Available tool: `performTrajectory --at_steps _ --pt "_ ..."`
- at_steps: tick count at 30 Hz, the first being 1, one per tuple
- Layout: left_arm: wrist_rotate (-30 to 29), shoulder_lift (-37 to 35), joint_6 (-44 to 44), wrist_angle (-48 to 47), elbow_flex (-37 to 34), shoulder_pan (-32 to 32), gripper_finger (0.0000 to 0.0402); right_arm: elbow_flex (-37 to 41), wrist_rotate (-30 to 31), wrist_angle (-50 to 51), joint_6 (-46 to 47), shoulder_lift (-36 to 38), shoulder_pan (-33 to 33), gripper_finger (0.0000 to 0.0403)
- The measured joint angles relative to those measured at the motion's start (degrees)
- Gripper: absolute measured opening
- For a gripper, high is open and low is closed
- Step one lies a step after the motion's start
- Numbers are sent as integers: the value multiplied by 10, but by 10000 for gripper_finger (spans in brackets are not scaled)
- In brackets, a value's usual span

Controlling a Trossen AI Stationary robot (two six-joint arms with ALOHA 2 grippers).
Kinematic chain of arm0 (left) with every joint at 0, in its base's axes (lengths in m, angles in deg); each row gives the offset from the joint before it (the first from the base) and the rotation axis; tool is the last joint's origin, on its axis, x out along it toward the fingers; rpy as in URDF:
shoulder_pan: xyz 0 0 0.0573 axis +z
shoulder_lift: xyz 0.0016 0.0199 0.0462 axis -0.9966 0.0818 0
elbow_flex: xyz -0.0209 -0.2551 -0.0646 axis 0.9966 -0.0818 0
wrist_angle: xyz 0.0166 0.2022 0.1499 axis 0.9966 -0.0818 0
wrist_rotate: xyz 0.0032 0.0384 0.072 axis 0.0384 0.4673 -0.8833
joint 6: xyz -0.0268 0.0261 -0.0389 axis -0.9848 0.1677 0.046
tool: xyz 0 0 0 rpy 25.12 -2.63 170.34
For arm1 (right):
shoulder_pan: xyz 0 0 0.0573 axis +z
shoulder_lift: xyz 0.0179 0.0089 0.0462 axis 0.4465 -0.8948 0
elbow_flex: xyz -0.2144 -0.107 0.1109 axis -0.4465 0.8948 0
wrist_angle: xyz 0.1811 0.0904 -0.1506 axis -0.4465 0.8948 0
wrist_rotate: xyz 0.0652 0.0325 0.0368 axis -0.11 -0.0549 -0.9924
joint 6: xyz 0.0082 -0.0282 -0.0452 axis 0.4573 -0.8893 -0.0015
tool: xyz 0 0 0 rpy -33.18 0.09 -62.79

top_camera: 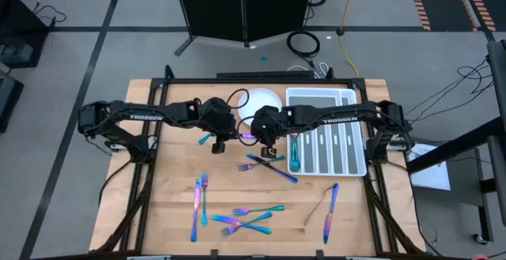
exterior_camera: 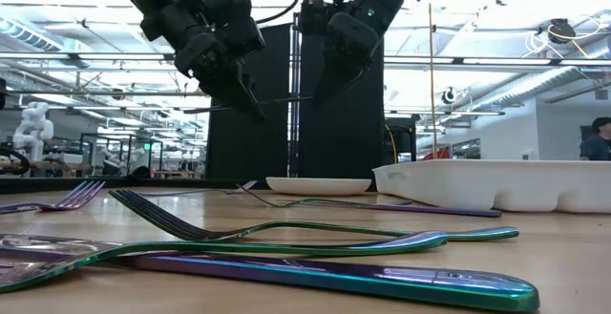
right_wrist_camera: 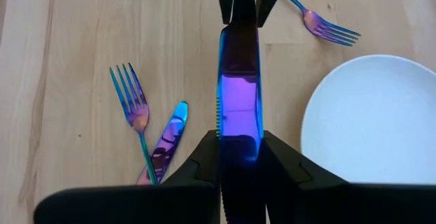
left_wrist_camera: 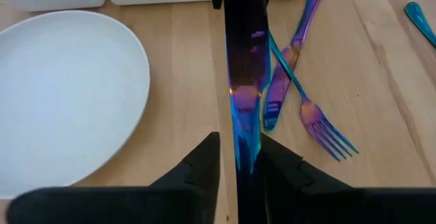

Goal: Sort silverware
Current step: Put the purple knife on the white silverware tray

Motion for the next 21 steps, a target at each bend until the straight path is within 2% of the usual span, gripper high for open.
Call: performTrajectory --at_steps 6,14,16,21 --pt "-4 0 0 15 -1 -4 27 0 1 2 9 1 0 56" --pt "-16 0 -5 25 -1 -6 27 0 2 -6 9 4 -1 113" --pt "-19 0 -28 20 0 -6 27 0 10 6 7 12 -3 127" --pt "-69 0 -96 -16 0 -5 27 0 54 67 32 49 -8 143"
